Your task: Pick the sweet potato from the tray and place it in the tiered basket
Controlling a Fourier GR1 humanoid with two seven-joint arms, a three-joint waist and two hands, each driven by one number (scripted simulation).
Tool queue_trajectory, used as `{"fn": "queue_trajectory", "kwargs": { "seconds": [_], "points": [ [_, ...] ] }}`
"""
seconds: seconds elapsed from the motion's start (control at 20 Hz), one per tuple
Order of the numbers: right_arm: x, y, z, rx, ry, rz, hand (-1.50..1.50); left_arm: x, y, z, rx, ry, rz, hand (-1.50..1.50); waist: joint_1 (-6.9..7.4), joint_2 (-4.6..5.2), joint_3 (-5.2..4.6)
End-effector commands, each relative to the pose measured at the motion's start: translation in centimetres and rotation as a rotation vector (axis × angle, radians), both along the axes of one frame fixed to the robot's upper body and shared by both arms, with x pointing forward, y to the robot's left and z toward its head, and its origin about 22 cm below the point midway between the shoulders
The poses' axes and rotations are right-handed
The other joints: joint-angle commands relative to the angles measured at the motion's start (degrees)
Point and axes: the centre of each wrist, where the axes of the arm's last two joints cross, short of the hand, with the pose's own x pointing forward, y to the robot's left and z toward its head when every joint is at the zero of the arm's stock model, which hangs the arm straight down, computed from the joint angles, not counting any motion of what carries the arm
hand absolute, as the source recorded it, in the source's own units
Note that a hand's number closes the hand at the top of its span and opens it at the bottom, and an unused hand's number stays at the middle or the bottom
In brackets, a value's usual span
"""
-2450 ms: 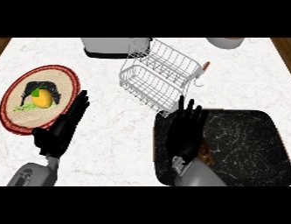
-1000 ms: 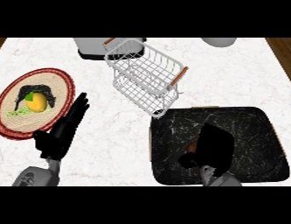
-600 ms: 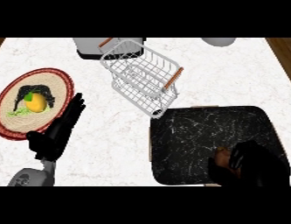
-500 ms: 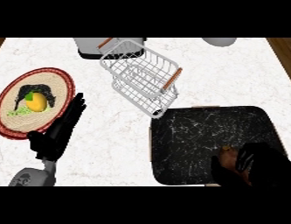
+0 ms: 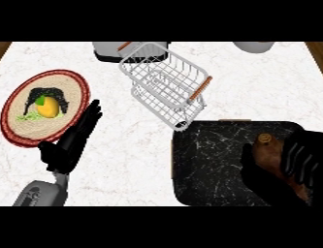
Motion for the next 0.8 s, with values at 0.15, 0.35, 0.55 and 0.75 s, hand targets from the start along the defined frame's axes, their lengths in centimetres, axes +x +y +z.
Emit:
{"fn": "queue_trajectory", "kwargs": {
  "seconds": [0.15,0.35,0.55,0.75],
  "points": [
    [5.1,2.1,4.7,0.081,0.056,-0.133,1.5,0.9,-0.8,1.1,0.014,-0.018,-0.024,0.0,1.56,0.12,-0.03],
    [9.9,2.2,6.2,0.093,0.104,-0.126,1.5,0.9,-0.3,0.5,0.004,0.006,-0.036,0.0,2.02,0.4,-0.01],
    [13.8,3.3,8.5,0.13,0.101,-0.126,1.5,1.7,-0.9,1.0,0.02,-0.019,-0.031,0.0,2.48,0.73,-0.02],
    [17.2,4.5,10.5,0.161,0.14,-0.114,1.5,1.6,-1.2,0.8,0.013,-0.002,-0.039,0.0,2.69,0.74,0.01]
  ]
}}
